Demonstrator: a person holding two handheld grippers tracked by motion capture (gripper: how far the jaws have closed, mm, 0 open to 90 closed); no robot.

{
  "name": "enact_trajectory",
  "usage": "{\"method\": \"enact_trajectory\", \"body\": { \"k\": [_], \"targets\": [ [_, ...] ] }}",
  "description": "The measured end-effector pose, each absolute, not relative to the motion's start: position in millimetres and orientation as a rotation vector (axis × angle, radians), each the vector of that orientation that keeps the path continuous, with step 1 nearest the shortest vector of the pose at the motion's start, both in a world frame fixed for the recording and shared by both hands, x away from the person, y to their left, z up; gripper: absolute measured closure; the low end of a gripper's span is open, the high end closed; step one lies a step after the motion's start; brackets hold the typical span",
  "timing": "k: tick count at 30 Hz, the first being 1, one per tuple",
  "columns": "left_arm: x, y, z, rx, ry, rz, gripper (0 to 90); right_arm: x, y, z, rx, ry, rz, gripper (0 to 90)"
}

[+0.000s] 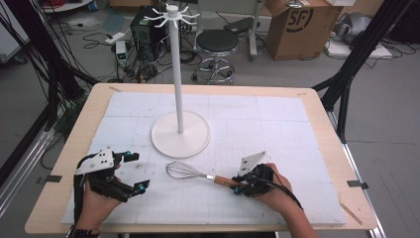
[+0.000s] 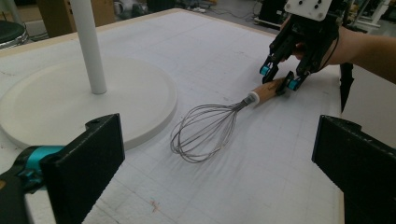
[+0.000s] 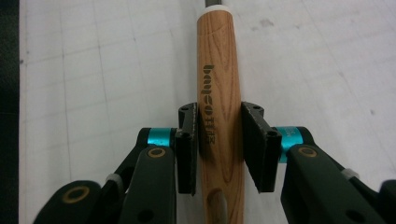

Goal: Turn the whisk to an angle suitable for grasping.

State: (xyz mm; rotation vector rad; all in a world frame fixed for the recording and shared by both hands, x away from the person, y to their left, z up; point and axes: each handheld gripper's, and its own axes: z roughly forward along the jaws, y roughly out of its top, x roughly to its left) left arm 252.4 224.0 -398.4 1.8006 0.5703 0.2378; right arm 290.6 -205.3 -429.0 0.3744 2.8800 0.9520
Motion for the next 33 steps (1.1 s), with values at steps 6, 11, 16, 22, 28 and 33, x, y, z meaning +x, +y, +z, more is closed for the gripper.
{"method": "enact_trajectory", "body": {
  "k": [6,11,16,22,28,33],
  "targets": [
    [253,223,-399,1.802,0.564,0.235,2.9,296,-180,-426,0.308,2.888,0.973,69.3],
    [254,226,-398,1.794,0.564,0.238,2.9,302,-160,-425,0.271,2.909,0.964,69.9],
    [253,227,-397,1.788,0.566,0.239,2.9,307,-137,-425,0.228,2.932,0.965,70.0],
    [253,228,-396,1.784,0.561,0.241,2.9,310,-106,-424,0.149,2.944,0.969,70.0],
    [252,229,-397,1.787,0.564,0.242,2.9,309,-100,-423,0.146,2.919,0.953,65.0],
    [252,231,-397,1.785,0.571,0.242,2.9,303,-119,-418,0.187,2.894,0.966,61.5]
  ]
}}
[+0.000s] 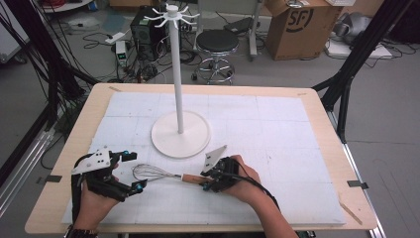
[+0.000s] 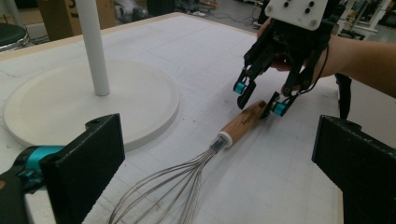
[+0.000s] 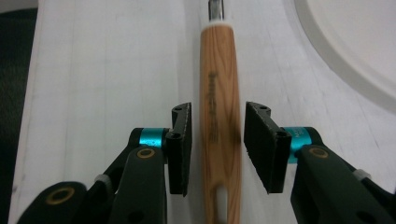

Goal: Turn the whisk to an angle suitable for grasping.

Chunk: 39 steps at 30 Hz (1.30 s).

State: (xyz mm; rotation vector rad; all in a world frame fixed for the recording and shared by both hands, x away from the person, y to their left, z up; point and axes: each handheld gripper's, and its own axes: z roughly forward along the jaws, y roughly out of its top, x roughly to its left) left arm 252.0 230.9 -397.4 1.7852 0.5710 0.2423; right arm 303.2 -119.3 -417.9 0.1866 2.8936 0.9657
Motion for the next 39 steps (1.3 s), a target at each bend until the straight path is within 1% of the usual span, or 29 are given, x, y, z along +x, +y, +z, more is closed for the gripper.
{"method": "enact_trajectory", "body": {
  "k": [7,9,10,11,12,13,28,31,36,39],
  "targets": [
    [251,230,-398,1.789,0.576,0.242,2.9,292,-156,-425,0.280,2.874,0.932,60.4],
    [251,230,-399,1.792,0.575,0.245,2.9,291,-160,-427,0.295,2.874,0.931,60.8],
    [251,229,-399,1.794,0.576,0.240,2.9,289,-164,-431,0.311,2.878,0.931,63.2],
    [252,229,-399,1.796,0.572,0.241,2.9,289,-164,-431,0.311,2.878,0.931,63.2],
    [251,227,-399,1.795,0.575,0.240,2.9,290,-166,-432,0.317,2.879,0.964,68.0],
    [252,226,-399,1.800,0.572,0.237,2.9,290,-166,-431,0.301,2.880,0.957,72.4],
    [254,226,-398,1.795,0.564,0.234,2.9,302,-142,-432,0.255,2.878,0.974,73.0],
    [253,227,-397,1.790,0.562,0.239,2.9,305,-135,-431,0.245,2.869,0.965,72.2],
    [253,230,-397,1.784,0.569,0.244,2.9,309,-136,-432,0.294,2.799,0.962,61.8],
    [253,231,-397,1.778,0.574,0.248,2.9,311,-138,-432,0.330,2.782,0.958,61.0]
  ]
}}
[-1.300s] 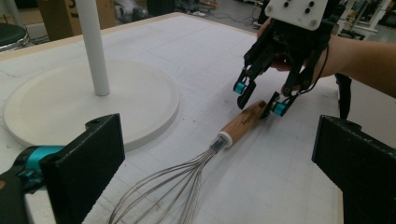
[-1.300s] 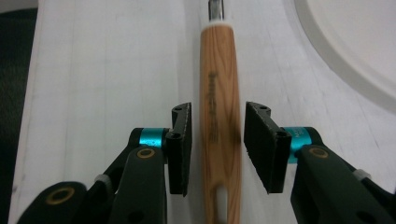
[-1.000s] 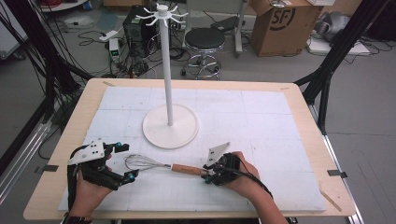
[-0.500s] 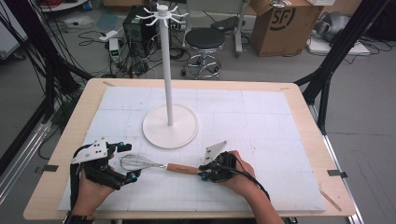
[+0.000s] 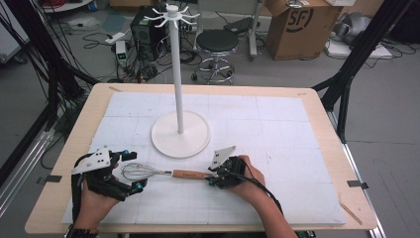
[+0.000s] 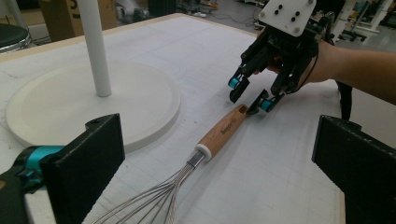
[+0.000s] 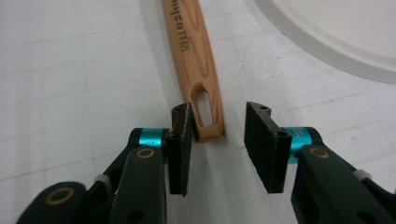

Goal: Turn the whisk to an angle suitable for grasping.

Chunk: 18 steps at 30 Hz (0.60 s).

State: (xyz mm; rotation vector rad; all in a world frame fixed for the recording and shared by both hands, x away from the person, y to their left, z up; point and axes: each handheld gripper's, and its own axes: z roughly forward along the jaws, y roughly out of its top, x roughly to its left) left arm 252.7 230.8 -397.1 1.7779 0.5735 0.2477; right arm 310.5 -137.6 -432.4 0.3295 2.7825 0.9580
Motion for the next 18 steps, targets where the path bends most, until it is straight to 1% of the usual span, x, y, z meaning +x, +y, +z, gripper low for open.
{"method": "enact_trajectory", "body": {
  "k": [7,8,11,18],
  "targets": [
    [252,230,-397,1.777,0.575,0.247,2.9,319,-142,-435,0.435,2.715,0.955,55.3],
    [252,230,-397,1.781,0.574,0.247,2.9,319,-142,-435,0.453,2.709,0.958,51.6],
    [252,230,-398,1.777,0.577,0.244,2.9,318,-145,-432,0.466,2.696,1.006,46.0],
    [251,233,-397,1.773,0.585,0.235,2.9,312,-163,-417,0.484,2.679,1.130,44.8]
  ]
}}
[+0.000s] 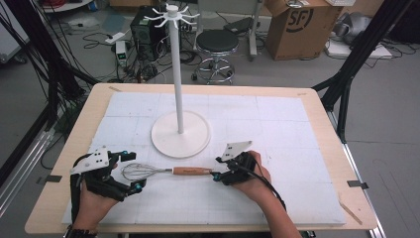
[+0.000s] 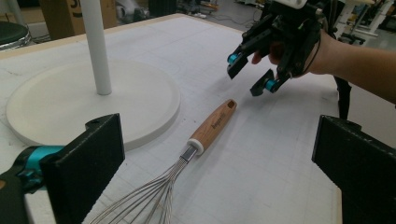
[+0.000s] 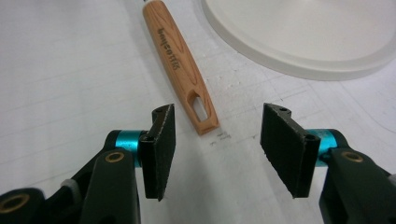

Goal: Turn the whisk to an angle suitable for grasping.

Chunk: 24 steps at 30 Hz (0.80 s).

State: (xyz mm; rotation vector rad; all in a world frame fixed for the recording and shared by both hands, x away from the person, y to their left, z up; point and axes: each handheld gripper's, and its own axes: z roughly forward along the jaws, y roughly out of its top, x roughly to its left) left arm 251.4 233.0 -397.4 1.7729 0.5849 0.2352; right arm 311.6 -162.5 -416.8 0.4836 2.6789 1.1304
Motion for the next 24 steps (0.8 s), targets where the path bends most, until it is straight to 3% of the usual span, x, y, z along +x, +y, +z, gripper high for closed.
{"method": "enact_trajectory", "body": {
  "k": [11,24],
  "targets": [
    [251,232,-397,1.777,0.578,0.236,2.9,285,-219,-399,0.570,2.539,1.191,24.6],
    [252,228,-398,1.794,0.555,0.258,2.9,273,-280,-406,0.787,2.388,1.374,15.8]
  ]
}}
